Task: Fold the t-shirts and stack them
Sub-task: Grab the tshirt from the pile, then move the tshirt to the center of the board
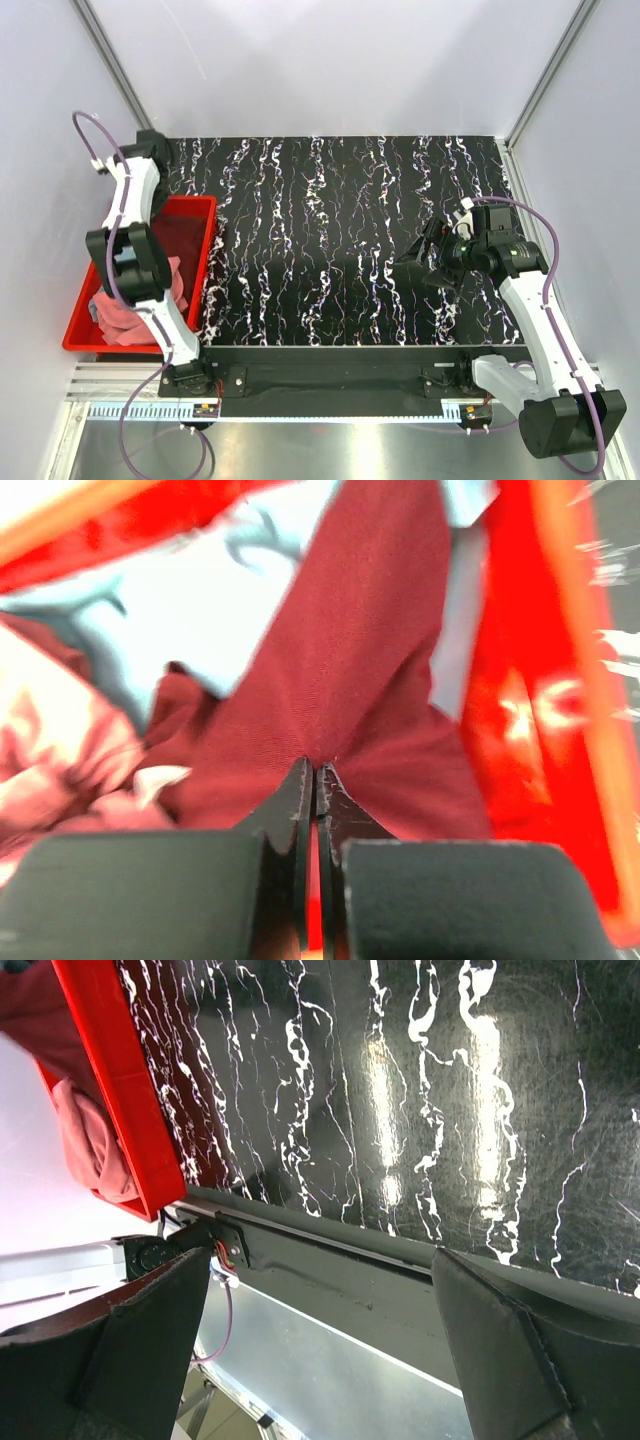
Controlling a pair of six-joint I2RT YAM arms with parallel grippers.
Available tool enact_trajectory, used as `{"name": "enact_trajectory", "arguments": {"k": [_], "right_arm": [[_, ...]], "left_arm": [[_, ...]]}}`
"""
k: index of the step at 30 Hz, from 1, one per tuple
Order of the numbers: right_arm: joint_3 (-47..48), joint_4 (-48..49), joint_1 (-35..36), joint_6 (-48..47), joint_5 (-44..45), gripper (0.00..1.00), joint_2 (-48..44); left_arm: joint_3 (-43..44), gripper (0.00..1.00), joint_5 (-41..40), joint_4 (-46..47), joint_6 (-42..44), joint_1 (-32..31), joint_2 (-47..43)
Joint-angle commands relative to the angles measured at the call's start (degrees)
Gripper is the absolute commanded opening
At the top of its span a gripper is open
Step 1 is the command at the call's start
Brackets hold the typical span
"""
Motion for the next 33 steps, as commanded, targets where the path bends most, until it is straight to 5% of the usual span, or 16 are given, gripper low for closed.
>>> {"name": "enact_trajectory", "arguments": {"k": [1, 7, 11, 13, 17, 18, 20, 21, 22, 23, 29, 33], "right_arm": [[2.8, -1.5, -0.2, -1.6, -0.2, 1.00, 0.1], [3.1, -3.5, -0.2, -2.3, -0.9, 1.00, 0.5], [3.9, -6.2, -0.2, -1.6, 3.3, 1.00, 1.1], [3.8, -5.9, -0.2, -0.3, 3.4, 1.00, 0.5], [4.1, -4.7, -0.3, 0.6, 2.1, 1.00, -0.5], [4.1, -4.6, -0.2, 0.6, 2.0, 1.00, -1.2], [4.3, -4.4, -0.2, 0.6, 1.6, 1.00, -1.4], [4.4, -4.4, -0.2, 0.1, 1.3, 1.00, -1.6], [4.5, -4.4, -0.2, -0.1, 1.0, 1.00, -1.6], [4.5, -4.4, -0.2, -0.5, 0.7, 1.00, -1.7], [2.7, -2.6, 0.4, -3.8, -1.1, 1.00, 0.9], [0.0, 4.6, 5.9, -1.6, -2.5, 0.79, 8.1]], "left_arm": [[8.0, 0.00, -8.0, -3.5, -0.3, -3.9, -12.6], [12.6, 0.00, -2.7, 5.0, -0.7, -11.6, -26.7], [4.5, 0.00, 20.2, 27.2, 1.7, -16.3, -40.4], [3.7, 0.00, 26.9, 32.5, 1.0, -17.6, -41.4], [5.2, 0.00, 53.4, 36.0, -1.9, -19.8, -39.1], [3.5, 0.25, 55.0, 35.9, -1.3, -21.6, -38.8], [-1.0, 0.45, 53.4, 31.1, 0.3, -25.7, -40.2], [-3.9, 0.79, 51.5, 29.5, 0.5, -26.5, -41.8], [-11.1, 0.96, 49.7, 27.0, 0.7, -27.2, -45.4], [-13.9, 0.99, 46.4, 25.8, 2.3, -27.4, -47.4], [-26.2, 0.91, 26.9, 4.9, 7.5, -28.3, -56.6], [-34.7, 0.48, 28.4, 4.6, 7.5, -28.3, -64.3]]}}
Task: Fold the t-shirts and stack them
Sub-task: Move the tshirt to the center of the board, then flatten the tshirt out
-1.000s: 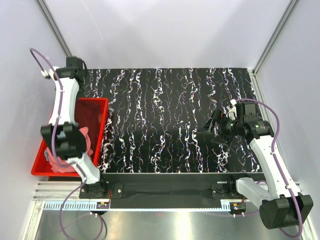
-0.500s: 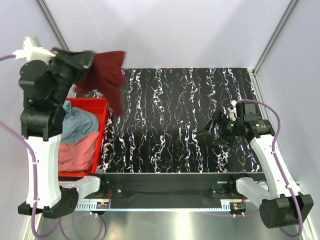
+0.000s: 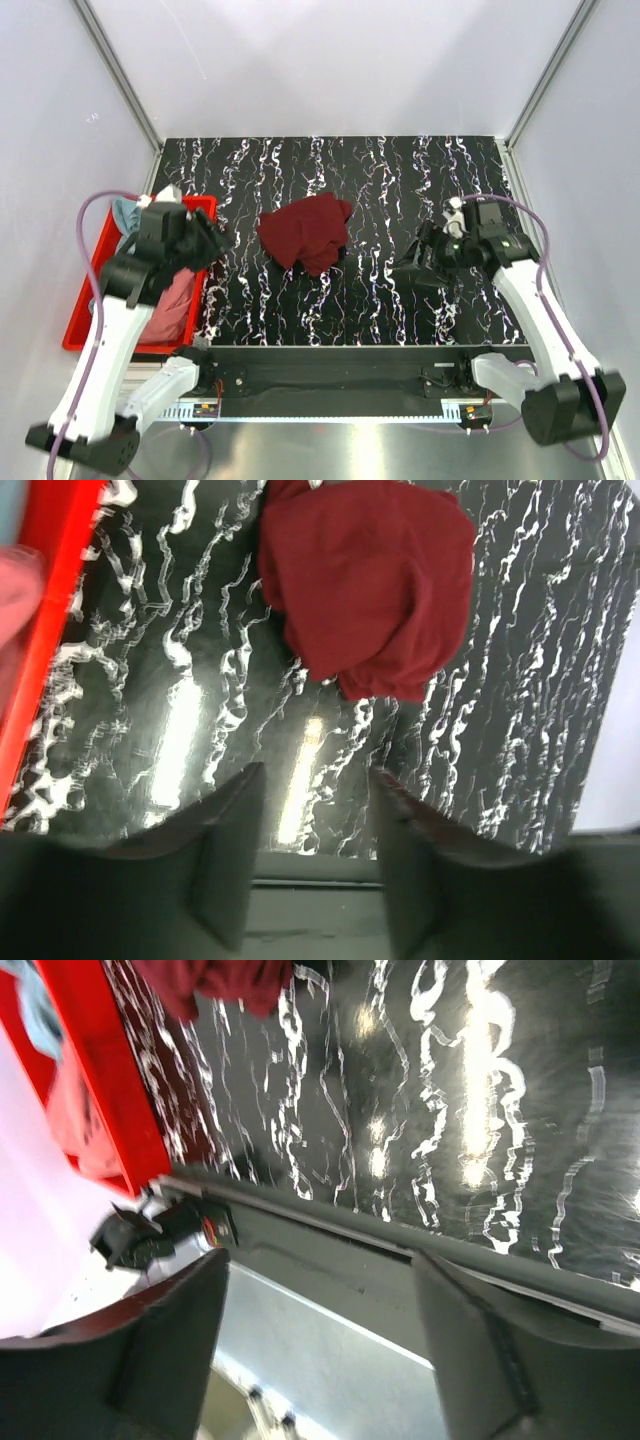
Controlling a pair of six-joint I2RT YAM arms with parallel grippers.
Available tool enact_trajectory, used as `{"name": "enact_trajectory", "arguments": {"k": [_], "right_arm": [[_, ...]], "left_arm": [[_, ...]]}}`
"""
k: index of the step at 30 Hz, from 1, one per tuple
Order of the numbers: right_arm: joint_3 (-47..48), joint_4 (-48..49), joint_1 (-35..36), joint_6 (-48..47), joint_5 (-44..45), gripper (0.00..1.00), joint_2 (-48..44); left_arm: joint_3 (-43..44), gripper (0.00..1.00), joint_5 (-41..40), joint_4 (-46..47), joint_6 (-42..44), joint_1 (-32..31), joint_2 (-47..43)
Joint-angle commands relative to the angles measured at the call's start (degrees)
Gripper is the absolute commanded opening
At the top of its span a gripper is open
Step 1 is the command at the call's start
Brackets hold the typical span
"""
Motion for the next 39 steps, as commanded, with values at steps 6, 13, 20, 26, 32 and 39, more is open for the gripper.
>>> {"name": "enact_trajectory", "arguments": {"k": [6, 13, 20, 26, 32, 39], "right_arm": [[0.6, 20.8, 15.6, 4.8, -0.9, 0.45, 21.9], [6.4, 37.6, 22.1, 9.3, 3.4, 0.67, 37.4], [13.0, 41.5, 23.0, 8.9, 8.7, 0.60, 47.7], [18.5, 40.3, 23.0, 6.2, 10.4, 0.21, 51.8], [35.1, 22.3, 23.0, 0.3, 15.6, 0.00, 44.7], [82.0, 7.1, 23.0, -7.3, 15.3, 0.00, 42.1]], "left_arm": [[-16.1, 0.26, 9.1, 5.7, -5.1, -0.4, -12.5], [-14.6, 0.26, 9.7, 4.3, -3.3, -0.6, -13.2], [-13.4, 0.26, 10.8, 3.4, -1.6, -0.6, -11.0], [-11.1, 0.26, 9.4, 1.0, 2.1, -0.6, -10.1], [-7.1, 0.26, 7.2, -0.4, 5.2, -0.6, -7.8], [-4.5, 0.25, 4.9, 0.1, 5.7, -0.5, -8.4]]}}
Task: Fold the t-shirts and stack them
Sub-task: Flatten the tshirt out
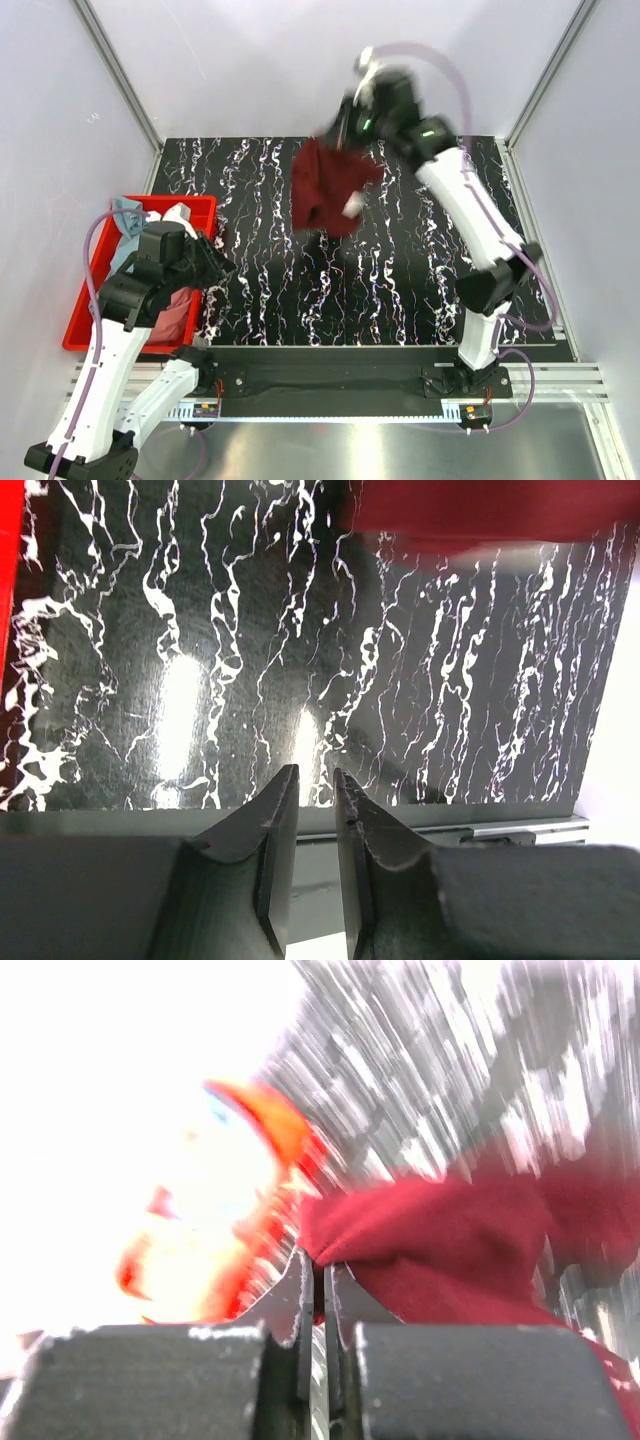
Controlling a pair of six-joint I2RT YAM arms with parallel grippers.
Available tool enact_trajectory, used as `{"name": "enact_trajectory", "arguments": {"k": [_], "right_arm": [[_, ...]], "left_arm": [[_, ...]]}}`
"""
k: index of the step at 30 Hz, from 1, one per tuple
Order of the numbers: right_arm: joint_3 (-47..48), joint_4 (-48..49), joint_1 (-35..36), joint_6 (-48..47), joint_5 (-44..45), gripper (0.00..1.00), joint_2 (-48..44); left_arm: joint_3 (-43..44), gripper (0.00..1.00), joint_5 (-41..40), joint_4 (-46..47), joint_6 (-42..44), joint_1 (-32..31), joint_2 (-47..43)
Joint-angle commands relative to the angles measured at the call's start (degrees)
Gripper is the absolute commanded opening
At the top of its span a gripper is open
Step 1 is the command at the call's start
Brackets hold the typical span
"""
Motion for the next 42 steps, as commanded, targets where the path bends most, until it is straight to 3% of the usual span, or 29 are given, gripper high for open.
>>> {"name": "enact_trajectory", "arguments": {"k": [1, 2, 4, 7, 13, 15, 20, 24, 26, 30, 35, 37, 39, 42], "right_arm": [[23.8, -3.6, 0.3, -2.6, -4.5, 0.00, -5.3], [28.8, -2.1, 0.3, 2.5, -10.5, 0.00, -4.5], [28.2, 5.3, 0.6, 7.9, -17.1, 0.00, -4.5], [17.9, 10.5, 2.0, 11.8, -23.1, 0.00, -7.1], [13.4, 2.7, 2.6, 10.3, -21.8, 0.02, -8.5], [14.0, -0.7, 2.6, 8.0, -16.9, 0.00, -9.0], [23.2, -13.8, 7.8, 0.7, -12.1, 0.00, -4.7], [11.0, -3.7, 8.1, 4.7, -13.0, 0.02, -10.5], [7.8, -4.7, 8.0, 5.1, -11.2, 0.09, -10.7], [0.7, -10.1, 6.0, 5.4, -6.9, 0.07, -12.7], [-22.2, 1.4, -4.1, 11.8, -19.2, 0.01, -23.1], [-28.7, 0.3, -8.9, 11.6, -21.6, 0.11, -25.9], [-31.0, -2.5, -16.5, 7.7, -19.7, 0.44, -25.5], [-28.2, -11.6, -19.0, -2.8, -4.3, 0.60, -19.4]], "left_arm": [[3.5, 0.24, -2.5, 1.3, 1.7, -0.1, -0.8], [4.2, 0.24, -3.5, 1.3, 1.4, -0.1, -1.4], [4.9, 0.24, -4.5, 1.1, 1.2, -0.1, -2.3], [5.4, 0.24, -6.5, 0.5, 0.6, -0.1, -4.2], [4.9, 0.24, -8.4, -2.5, 0.6, -0.1, -7.4], [4.9, 0.24, -9.4, -3.4, 0.5, -0.1, -8.1], [4.7, 0.24, -9.6, -3.3, 0.1, -0.1, -8.6], [5.0, 0.24, -8.3, -1.6, 0.1, -0.1, -7.3], [5.2, 0.24, -6.9, -0.9, 0.2, -0.1, -6.7], [6.3, 0.23, -5.5, -0.2, 0.7, -0.1, -5.7], [6.0, 0.23, -5.9, -1.3, 1.7, -0.1, -6.4], [5.6, 0.23, -5.9, -1.7, 2.1, -0.1, -6.2], [5.3, 0.23, -5.6, -1.3, 2.1, -0.1, -6.0], [3.8, 0.23, -3.8, 0.8, 2.1, -0.1, -5.1]]}}
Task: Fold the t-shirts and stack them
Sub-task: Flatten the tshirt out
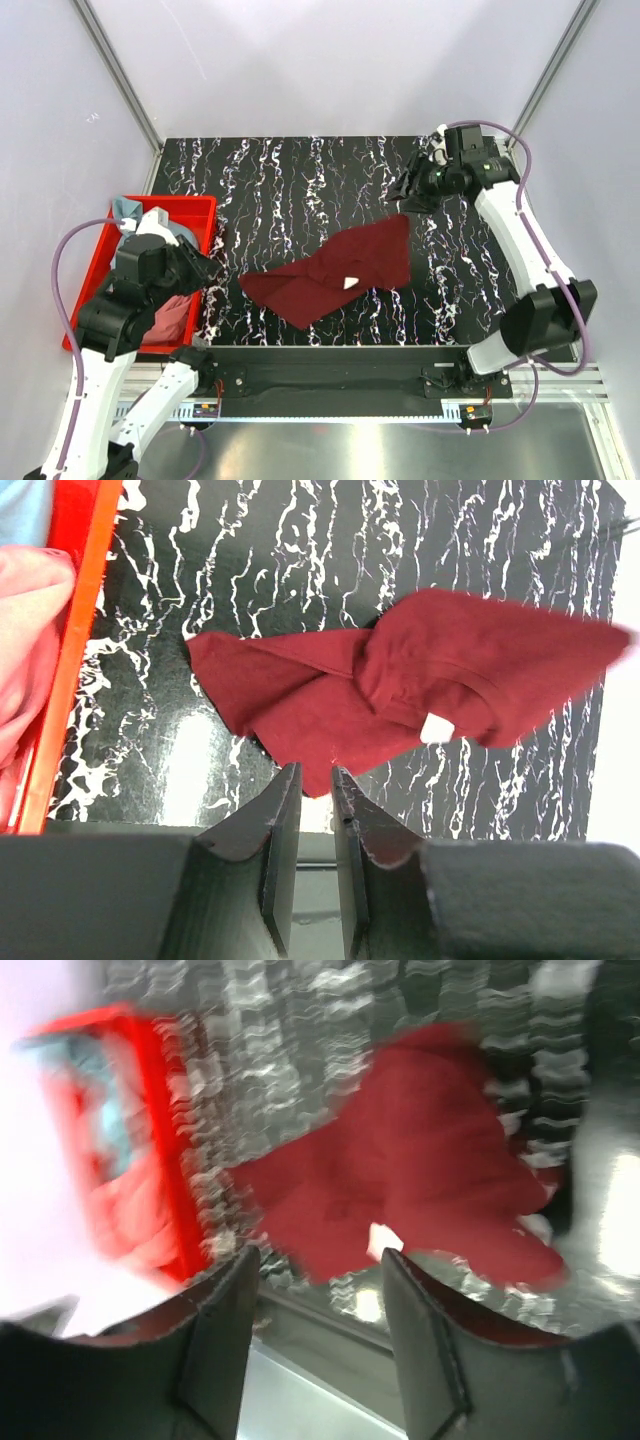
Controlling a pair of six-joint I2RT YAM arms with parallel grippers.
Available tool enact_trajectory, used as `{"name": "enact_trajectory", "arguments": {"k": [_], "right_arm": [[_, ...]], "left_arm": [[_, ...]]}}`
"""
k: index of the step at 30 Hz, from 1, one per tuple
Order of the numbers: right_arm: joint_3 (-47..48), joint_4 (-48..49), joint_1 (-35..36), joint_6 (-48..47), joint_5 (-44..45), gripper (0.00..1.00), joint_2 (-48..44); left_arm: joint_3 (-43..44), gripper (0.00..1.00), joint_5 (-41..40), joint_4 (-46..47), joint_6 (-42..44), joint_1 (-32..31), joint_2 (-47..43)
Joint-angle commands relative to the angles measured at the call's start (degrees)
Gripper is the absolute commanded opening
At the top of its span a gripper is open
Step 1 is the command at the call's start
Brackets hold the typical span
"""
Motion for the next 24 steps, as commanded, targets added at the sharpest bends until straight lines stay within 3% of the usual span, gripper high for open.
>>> {"name": "enact_trajectory", "arguments": {"k": [1, 5, 6, 10, 13, 20, 24], "right_arm": [[6.3, -9.6, -1.2, -10.9, 14.8, 0.60, 4.6], [12.7, -13.4, 7.2, -16.4, 23.5, 0.61, 8.2], [12.6, -11.8, 11.6, -16.3, 22.6, 0.61, 8.5], [4.8, -4.7, 17.9, -8.7, 4.2, 0.60, 11.7], [-2.3, 0.5, 22.3, -3.9, 4.6, 0.60, 12.1], [-11.4, 9.3, 25.8, -0.3, 6.0, 0.62, 14.7], [-13.6, 13.3, 25.9, 0.1, 11.2, 0.62, 16.6]], "left_arm": [[-0.5, 0.23, 3.8, 4.2, 1.1, -0.1, 1.1], [-0.2, 0.24, 5.5, 6.5, 1.8, -0.1, 4.5], [-0.3, 0.24, 5.5, 6.8, 1.9, -0.1, 5.0], [-0.8, 0.24, 6.4, 8.4, 1.8, -0.2, 6.0], [-0.3, 0.24, 6.7, 8.5, 1.8, -0.2, 6.7], [-1.7, 0.24, 8.1, 8.5, 1.4, -0.1, 7.1], [-2.0, 0.24, 8.7, 8.6, 0.9, -0.1, 6.7]]}}
